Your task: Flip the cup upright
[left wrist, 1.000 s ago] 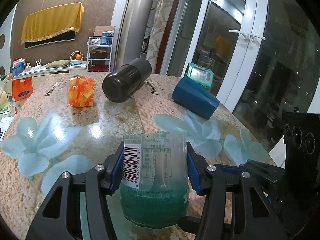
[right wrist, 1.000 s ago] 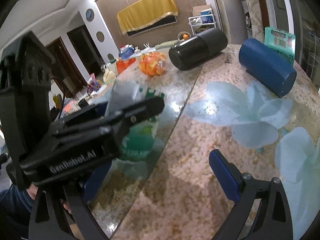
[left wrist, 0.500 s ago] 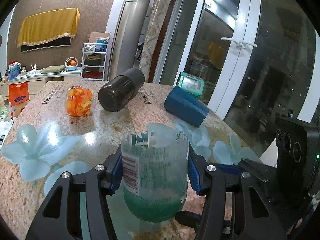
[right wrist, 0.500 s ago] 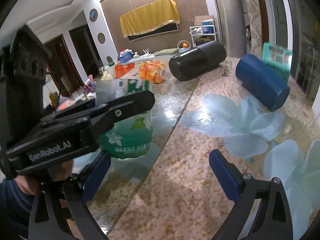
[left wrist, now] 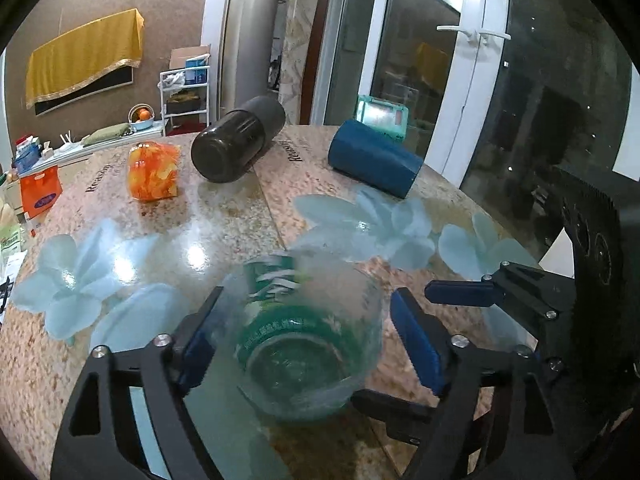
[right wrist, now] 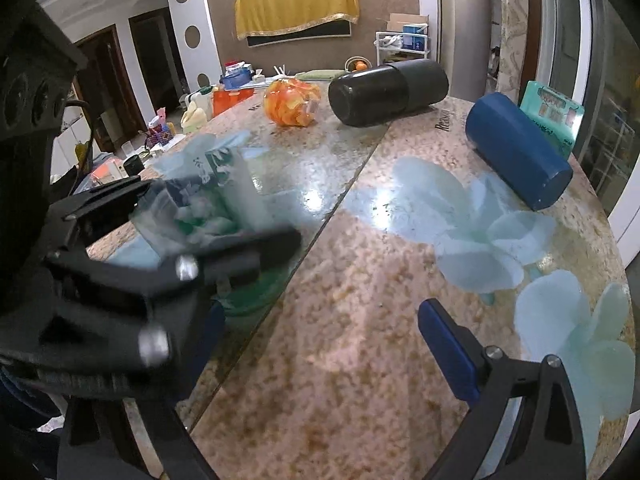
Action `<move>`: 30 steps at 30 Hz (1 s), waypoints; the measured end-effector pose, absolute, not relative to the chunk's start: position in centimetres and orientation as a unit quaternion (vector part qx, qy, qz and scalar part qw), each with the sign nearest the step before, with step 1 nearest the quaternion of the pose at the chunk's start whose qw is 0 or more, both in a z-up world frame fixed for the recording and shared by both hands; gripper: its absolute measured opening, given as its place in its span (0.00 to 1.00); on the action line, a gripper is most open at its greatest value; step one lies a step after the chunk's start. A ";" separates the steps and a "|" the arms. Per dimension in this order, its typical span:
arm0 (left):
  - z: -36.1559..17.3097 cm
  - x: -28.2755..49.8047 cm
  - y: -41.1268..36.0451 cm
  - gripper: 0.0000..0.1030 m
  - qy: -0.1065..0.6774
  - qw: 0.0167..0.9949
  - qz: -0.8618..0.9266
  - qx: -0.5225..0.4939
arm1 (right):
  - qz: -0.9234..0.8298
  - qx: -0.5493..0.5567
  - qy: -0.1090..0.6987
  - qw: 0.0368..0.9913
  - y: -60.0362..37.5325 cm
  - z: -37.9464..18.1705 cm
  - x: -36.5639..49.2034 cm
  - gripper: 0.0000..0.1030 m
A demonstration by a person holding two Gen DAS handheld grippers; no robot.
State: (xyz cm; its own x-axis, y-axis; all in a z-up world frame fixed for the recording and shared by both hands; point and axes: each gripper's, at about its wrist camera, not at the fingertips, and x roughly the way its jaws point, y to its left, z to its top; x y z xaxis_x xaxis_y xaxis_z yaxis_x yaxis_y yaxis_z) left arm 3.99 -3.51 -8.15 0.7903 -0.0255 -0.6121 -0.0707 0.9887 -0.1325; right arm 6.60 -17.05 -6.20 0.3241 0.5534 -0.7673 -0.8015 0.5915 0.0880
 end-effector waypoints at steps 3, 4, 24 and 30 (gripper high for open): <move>-7.9 3.5 -3.5 0.88 0.309 0.948 0.014 -0.071 | 0.425 -0.165 0.392 0.799 -17.0 -6.1 6.0 0.95; -7.7 3.3 -3.6 0.90 0.306 0.949 0.013 -0.069 | 0.425 -0.168 0.391 0.799 -17.1 -6.1 5.8 0.95; -2.8 -3.9 -2.3 1.00 0.264 0.963 -0.009 -0.053 | 0.380 -0.152 0.375 0.832 -20.1 -1.0 2.3 0.97; -1.6 -6.4 -1.3 1.00 0.259 0.964 -0.014 -0.065 | 0.358 -0.155 0.361 0.847 -20.0 0.7 0.0 0.97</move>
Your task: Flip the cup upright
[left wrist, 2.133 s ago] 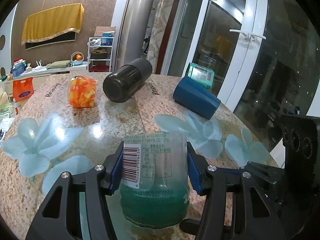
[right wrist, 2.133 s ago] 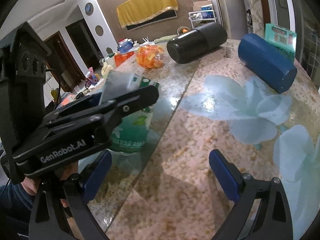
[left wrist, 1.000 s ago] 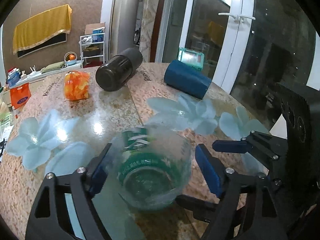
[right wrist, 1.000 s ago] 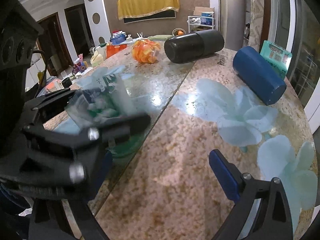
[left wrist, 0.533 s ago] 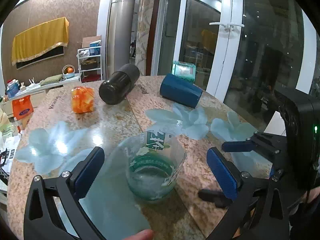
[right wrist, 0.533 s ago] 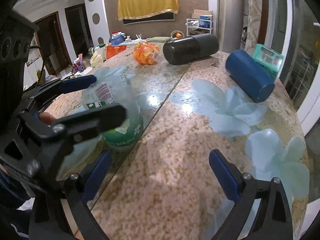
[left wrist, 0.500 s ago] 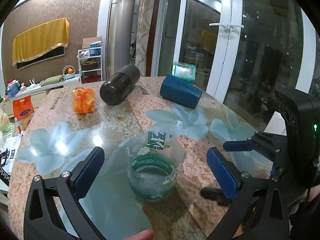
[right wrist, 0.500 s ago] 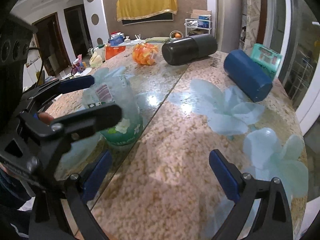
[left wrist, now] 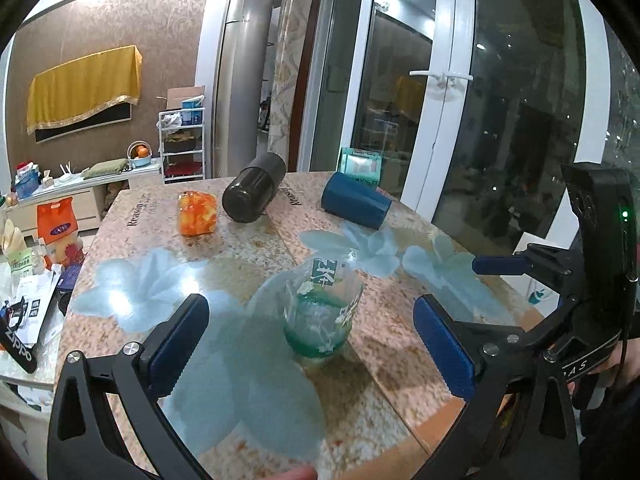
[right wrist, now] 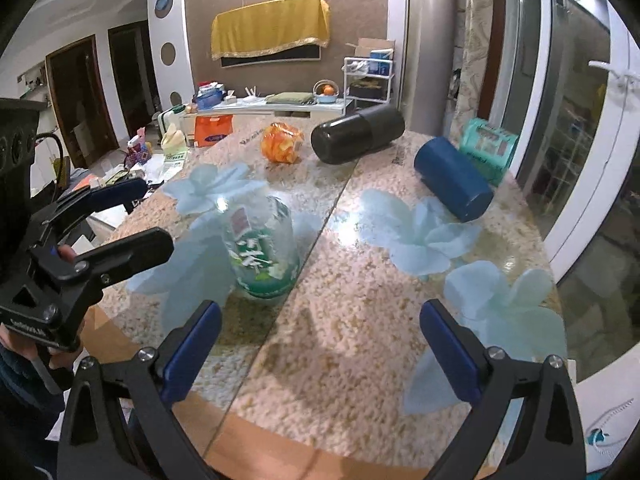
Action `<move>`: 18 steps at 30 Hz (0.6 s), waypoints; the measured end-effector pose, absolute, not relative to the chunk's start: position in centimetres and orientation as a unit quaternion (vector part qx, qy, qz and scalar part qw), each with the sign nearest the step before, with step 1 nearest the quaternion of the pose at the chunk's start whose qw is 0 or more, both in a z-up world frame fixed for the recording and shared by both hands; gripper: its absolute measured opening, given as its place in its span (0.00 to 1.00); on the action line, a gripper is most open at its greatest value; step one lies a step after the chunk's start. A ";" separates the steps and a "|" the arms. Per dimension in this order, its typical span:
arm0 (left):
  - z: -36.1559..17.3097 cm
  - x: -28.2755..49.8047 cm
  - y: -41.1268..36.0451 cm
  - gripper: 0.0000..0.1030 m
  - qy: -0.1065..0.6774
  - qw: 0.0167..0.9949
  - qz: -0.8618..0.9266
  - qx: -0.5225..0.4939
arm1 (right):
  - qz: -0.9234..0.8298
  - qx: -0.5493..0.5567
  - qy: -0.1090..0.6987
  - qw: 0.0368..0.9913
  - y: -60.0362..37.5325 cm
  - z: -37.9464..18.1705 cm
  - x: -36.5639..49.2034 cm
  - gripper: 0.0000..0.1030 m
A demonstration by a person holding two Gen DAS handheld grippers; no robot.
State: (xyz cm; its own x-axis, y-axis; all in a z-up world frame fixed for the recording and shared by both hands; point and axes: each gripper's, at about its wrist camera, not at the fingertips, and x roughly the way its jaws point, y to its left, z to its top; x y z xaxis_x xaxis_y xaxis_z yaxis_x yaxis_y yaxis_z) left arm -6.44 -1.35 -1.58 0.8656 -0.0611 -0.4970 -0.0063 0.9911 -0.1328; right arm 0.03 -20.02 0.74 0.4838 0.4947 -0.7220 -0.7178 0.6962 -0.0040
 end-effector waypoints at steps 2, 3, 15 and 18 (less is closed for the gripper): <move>-1.3 -7.1 -1.2 1.00 0.256 0.965 -0.011 -0.061 | 0.359 -0.149 0.357 0.850 -20.0 1.0 -0.6 0.97; -1.3 -7.3 -1.2 1.00 0.256 0.965 -0.010 -0.060 | 0.359 -0.146 0.355 0.851 -20.0 1.1 -0.9 0.97; -0.4 -9.9 -1.9 1.00 0.249 0.967 -0.022 -0.054 | 0.347 -0.145 0.338 0.863 -20.3 2.4 -2.9 0.97; -0.2 -10.3 -2.2 1.00 0.247 0.967 -0.023 -0.052 | 0.346 -0.145 0.333 0.865 -20.4 2.7 -3.2 0.97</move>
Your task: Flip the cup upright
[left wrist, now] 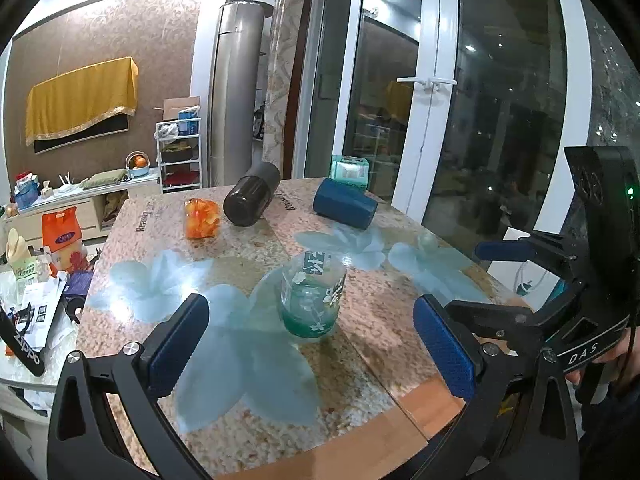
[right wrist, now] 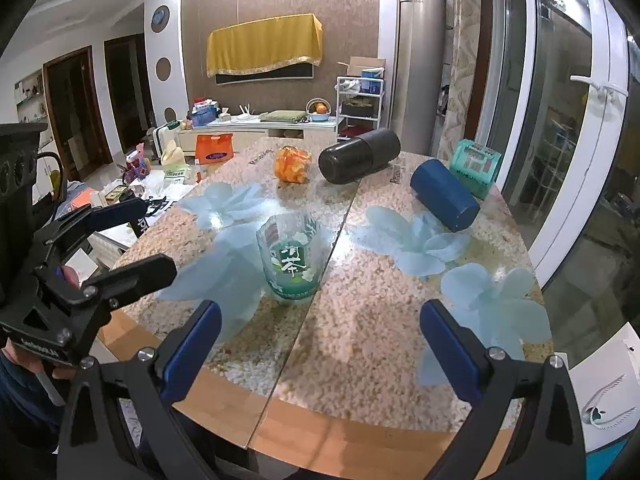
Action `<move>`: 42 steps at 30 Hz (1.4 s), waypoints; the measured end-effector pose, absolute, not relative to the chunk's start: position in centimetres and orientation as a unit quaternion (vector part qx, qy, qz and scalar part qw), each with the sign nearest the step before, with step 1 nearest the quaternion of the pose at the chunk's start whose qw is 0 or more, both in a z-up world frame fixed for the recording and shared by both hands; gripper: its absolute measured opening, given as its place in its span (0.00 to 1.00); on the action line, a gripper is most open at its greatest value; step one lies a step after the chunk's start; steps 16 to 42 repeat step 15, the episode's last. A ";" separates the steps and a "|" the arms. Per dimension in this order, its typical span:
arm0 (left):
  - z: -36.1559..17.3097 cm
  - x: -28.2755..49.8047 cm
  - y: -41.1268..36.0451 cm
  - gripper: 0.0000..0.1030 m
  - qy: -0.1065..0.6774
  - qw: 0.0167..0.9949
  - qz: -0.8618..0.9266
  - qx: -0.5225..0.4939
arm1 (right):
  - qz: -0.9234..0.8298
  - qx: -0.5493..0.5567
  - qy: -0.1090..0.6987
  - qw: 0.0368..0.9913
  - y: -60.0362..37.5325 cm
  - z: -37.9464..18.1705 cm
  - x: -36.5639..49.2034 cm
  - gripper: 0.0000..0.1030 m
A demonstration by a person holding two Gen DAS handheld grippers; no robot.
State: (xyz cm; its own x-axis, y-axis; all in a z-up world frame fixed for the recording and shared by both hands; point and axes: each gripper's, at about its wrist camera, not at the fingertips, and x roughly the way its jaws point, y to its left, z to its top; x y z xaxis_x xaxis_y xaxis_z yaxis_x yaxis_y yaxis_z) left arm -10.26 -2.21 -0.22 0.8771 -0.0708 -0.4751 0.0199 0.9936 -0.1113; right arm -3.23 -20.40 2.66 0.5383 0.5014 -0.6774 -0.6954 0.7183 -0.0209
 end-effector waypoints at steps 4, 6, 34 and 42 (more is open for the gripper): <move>-0.3 -10.0 -2.2 1.00 0.251 0.966 -0.027 -0.053 | 0.346 -0.145 0.332 0.865 -20.4 2.7 -3.5 0.97; -0.3 -10.0 -2.3 1.00 0.252 0.966 -0.027 -0.053 | 0.345 -0.145 0.332 0.866 -20.5 2.7 -3.5 0.97; -0.4 -10.0 -2.4 1.00 0.252 0.966 -0.033 -0.054 | 0.346 -0.142 0.332 0.866 -20.6 2.9 -3.6 0.97; -0.4 -10.0 -2.4 1.00 0.252 0.966 -0.033 -0.054 | 0.346 -0.142 0.332 0.866 -20.6 2.9 -3.6 0.97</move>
